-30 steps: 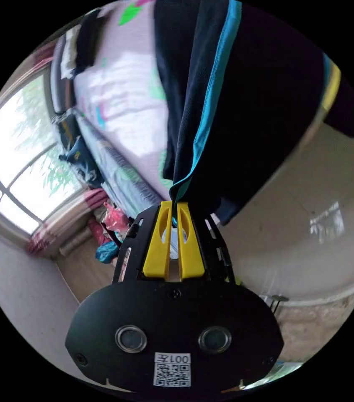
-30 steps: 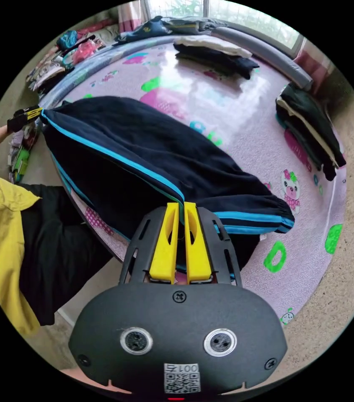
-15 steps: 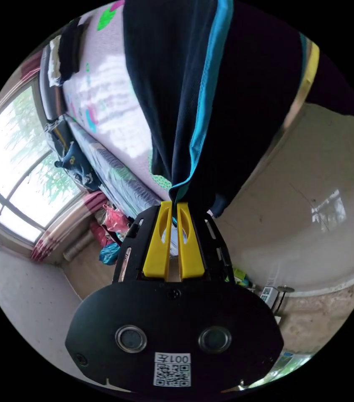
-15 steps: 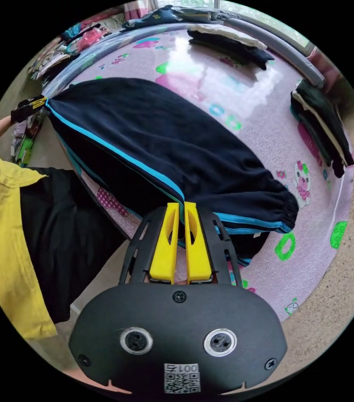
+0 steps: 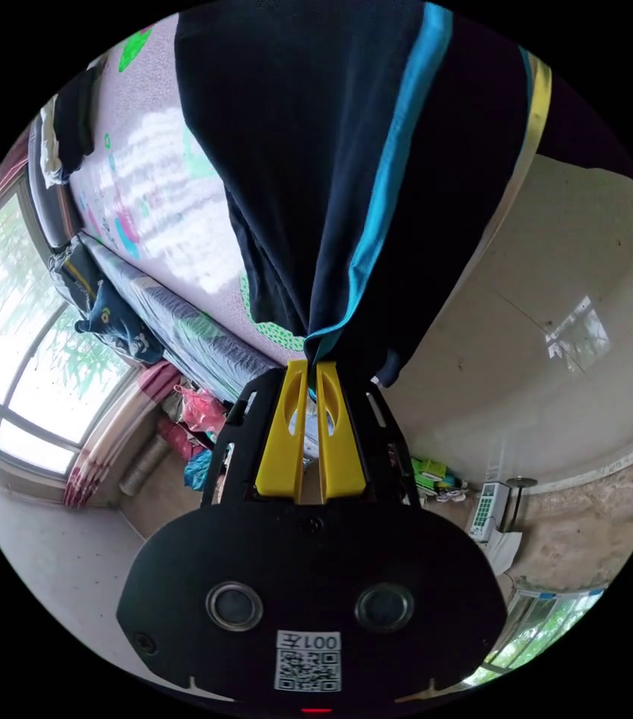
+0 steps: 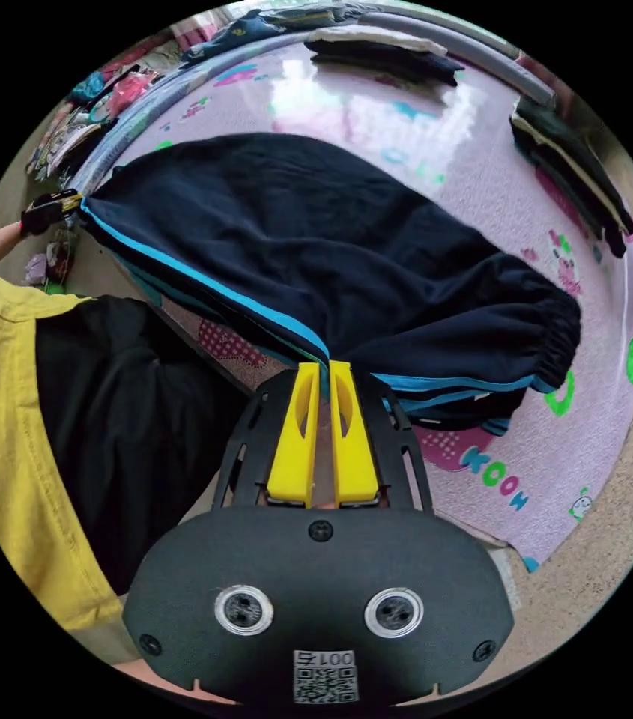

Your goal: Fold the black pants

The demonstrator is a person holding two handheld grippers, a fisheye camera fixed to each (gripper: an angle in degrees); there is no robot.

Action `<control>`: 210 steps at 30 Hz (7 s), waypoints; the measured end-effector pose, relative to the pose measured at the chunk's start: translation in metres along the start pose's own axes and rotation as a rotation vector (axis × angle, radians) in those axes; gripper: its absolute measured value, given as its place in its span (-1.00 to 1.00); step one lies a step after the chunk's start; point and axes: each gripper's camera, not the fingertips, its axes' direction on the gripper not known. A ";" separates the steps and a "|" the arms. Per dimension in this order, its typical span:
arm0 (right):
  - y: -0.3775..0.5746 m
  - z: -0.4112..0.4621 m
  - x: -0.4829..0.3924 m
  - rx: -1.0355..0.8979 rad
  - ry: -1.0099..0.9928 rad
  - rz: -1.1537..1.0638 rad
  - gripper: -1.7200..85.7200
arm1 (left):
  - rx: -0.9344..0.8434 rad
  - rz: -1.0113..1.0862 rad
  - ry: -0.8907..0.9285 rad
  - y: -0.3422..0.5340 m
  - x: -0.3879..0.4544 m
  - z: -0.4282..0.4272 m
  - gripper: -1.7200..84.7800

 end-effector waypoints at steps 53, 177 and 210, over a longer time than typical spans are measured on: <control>0.100 0.123 0.412 0.461 -0.380 0.774 -0.92 | 0.008 0.021 0.076 0.035 0.034 0.013 -0.98; -0.178 0.493 0.147 -0.095 -0.084 -0.372 -0.94 | 0.813 -0.547 1.417 0.047 -0.146 -0.018 -0.99; -0.126 0.360 0.043 -0.089 0.059 -0.738 -0.94 | 0.720 -0.137 0.635 -0.055 -0.061 -0.314 -0.95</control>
